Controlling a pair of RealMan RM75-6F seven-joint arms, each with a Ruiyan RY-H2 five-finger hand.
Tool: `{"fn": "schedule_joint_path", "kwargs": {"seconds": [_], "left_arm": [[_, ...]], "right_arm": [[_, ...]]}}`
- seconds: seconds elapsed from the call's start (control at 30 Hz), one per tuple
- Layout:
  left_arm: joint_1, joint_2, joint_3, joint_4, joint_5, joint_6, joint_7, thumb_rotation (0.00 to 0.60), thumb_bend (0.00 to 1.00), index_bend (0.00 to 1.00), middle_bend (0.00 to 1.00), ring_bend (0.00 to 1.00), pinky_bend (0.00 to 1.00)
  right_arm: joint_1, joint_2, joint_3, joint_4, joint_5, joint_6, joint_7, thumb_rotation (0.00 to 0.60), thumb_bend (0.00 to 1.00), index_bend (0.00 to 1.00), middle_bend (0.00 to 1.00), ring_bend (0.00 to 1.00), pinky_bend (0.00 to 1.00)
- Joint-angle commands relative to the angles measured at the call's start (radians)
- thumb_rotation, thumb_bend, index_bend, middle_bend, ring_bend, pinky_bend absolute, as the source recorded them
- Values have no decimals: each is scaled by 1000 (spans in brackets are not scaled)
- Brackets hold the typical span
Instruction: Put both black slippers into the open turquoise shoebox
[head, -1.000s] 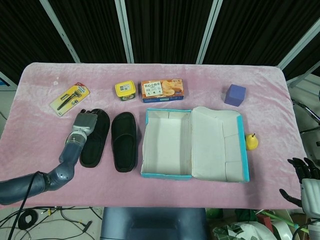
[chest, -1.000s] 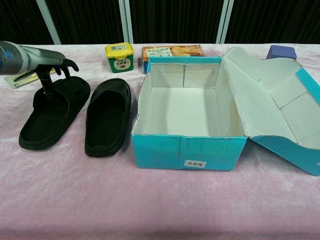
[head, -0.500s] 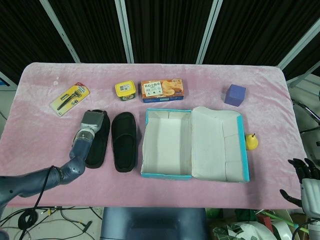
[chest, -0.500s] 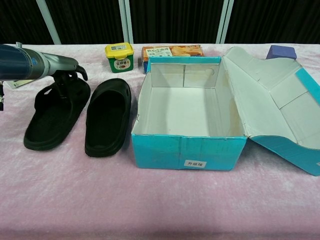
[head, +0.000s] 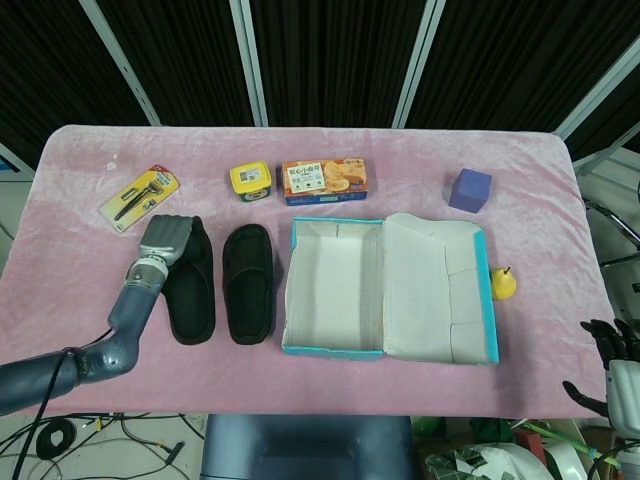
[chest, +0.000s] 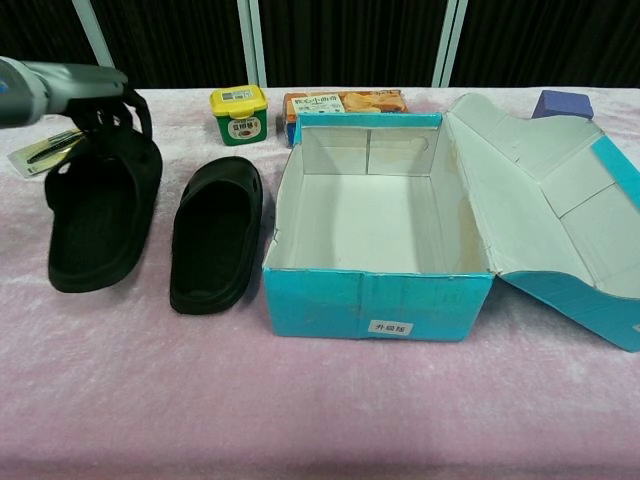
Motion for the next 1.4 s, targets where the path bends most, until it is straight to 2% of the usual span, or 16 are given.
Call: {"fn": "schedule_joint_path", "kwargs": {"seconds": [0.03, 0.17, 0.37, 0.5, 0.57, 0.7, 0.9, 1.13, 1.4], "left_arm": [[131, 156, -35, -162, 137, 56, -215, 600, 16, 443, 551, 494, 368], [197, 166, -86, -193, 282, 58, -451, 600, 16, 425, 547, 493, 382], [219, 79, -172, -187, 449, 12, -816, 600, 16, 407, 536, 479, 396], [179, 32, -210, -188, 513, -25, -926, 600, 16, 388, 523, 455, 396], [156, 12, -220, -188, 529, -30, -934, 600, 16, 383, 517, 444, 396], [93, -74, -239, -148, 536, 12, -871, 600, 16, 383, 518, 444, 397], [-11, -236, -269, -53, 463, 50, -779, 600, 16, 382, 518, 444, 399], [-107, -335, -296, 52, 356, -22, -754, 600, 16, 375, 516, 441, 401], [-165, -377, -336, 129, 231, -104, -772, 600, 15, 370, 510, 430, 389]], "right_arm": [[2, -1, 1, 1, -8, 4, 1, 600, 12, 218, 171, 83, 200], [5, -1, 2, -3, -23, 10, -3, 600, 12, 218, 171, 84, 200], [1, 0, -2, -7, -32, 17, -4, 600, 12, 218, 171, 83, 200], [-5, 0, -3, -6, -35, 28, 2, 600, 12, 218, 171, 83, 200], [-7, -1, -4, -5, -37, 31, 6, 600, 12, 218, 171, 83, 200], [-11, -6, -7, 1, -35, 32, 11, 600, 11, 218, 171, 83, 200], [-12, -6, -4, 9, -30, 29, 21, 600, 12, 218, 171, 83, 200], [-13, -7, -3, 20, -19, 22, 34, 600, 12, 218, 171, 83, 200], [-19, -12, -4, 33, -8, 19, 51, 600, 12, 218, 171, 82, 200]]}}
